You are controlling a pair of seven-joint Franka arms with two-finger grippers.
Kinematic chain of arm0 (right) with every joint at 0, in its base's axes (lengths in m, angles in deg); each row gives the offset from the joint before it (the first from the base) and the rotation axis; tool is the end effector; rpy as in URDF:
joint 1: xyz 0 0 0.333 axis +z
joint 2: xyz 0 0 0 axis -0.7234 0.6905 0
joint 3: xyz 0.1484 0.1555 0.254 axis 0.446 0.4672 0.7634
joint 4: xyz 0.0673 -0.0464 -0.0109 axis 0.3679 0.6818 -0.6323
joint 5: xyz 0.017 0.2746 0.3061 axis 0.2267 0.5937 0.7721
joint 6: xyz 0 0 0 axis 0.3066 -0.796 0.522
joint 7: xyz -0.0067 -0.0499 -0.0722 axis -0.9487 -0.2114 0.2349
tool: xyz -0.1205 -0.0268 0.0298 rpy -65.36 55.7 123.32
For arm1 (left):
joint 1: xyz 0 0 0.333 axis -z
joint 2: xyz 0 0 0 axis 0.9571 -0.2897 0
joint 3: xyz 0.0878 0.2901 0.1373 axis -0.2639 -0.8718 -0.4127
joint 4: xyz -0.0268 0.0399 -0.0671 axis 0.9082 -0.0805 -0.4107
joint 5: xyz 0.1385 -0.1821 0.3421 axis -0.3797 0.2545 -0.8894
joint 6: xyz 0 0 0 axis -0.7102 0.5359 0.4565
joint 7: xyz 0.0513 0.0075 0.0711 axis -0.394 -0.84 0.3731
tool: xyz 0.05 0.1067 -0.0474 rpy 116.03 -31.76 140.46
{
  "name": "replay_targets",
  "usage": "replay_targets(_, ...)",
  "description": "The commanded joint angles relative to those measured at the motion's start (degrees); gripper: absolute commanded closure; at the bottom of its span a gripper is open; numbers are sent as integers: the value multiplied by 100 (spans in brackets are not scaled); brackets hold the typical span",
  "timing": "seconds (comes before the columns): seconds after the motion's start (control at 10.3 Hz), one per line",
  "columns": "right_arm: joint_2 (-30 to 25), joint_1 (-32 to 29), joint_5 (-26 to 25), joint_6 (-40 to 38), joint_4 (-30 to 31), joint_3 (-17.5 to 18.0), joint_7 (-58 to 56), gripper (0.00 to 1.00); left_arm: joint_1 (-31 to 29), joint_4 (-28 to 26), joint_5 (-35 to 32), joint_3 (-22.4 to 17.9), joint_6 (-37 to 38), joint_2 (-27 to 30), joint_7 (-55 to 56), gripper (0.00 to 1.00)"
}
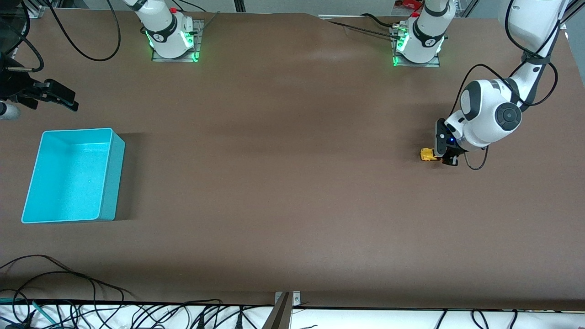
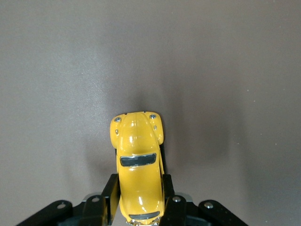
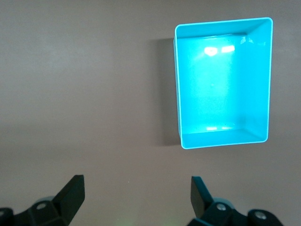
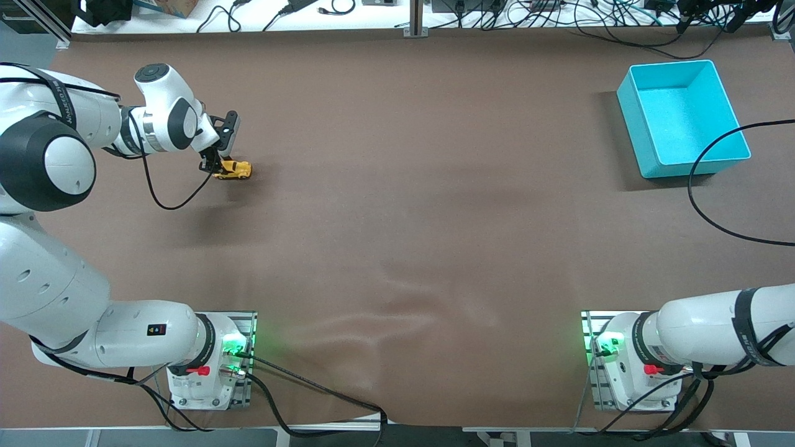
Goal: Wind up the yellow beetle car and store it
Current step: 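Press the car down and drag it backward with the left gripper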
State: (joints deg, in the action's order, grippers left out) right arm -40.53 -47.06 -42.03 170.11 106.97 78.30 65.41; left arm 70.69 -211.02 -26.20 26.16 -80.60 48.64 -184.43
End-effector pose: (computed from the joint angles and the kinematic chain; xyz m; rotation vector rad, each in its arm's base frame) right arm 0.5684 -0.0095 0.6026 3.1139 -0.0472 -0.0774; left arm 0.5131 0.0285 0.1748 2.0855 -2.2409 -0.0581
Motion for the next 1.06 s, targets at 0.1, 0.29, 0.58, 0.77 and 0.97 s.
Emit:
replay_targets(0.1,47,-50,113,-33,-119,25,-8,0,-25,40,269,-155,-205,-375,-252,100)
replay_targets(0.29,47,-50,122,-33,-119,25,-8,0,-25,40,217,-322,-224,-446,-270,100)
replay_targets(0.58,47,-50,113,-33,-119,25,-8,0,-25,40,242,-656,-259,-490,-760,100)
replay_targets(0.77,47,-50,122,-33,-119,25,-17,0,-43,40,208,-910,-312,-498,-858,100)
replay_targets(0.97,47,-50,122,-33,-119,25,-8,0,-122,49,207,-1069,-312,-525,-1130,100)
